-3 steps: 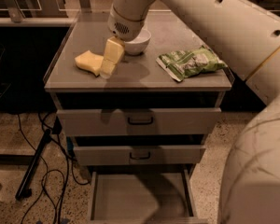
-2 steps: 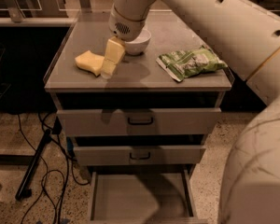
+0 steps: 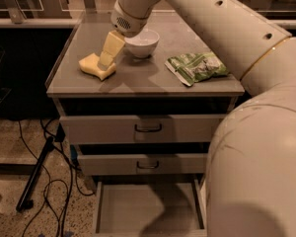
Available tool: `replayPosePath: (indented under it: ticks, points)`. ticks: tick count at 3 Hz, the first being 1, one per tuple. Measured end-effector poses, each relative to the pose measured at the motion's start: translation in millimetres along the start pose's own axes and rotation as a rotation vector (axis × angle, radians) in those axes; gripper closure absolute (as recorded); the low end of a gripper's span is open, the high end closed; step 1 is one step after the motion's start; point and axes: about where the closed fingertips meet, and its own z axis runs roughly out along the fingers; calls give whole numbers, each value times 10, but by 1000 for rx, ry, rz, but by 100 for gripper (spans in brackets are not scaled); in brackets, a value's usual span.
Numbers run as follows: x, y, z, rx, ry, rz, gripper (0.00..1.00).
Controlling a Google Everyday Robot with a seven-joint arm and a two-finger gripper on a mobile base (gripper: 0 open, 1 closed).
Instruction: Place sponge into bottom drawer
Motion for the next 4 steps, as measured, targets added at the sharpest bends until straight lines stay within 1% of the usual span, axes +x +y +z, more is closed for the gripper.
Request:
replayPosePath:
  ticks: [1, 2, 3, 4]
  points:
    - [-15, -13, -10, 2, -5, 1, 0]
    - [-30, -2, 94, -11, -24, 10, 0]
    - [-150, -199, 483, -57, -48, 43, 0]
    - [-158, -217, 489, -56, -52, 45, 0]
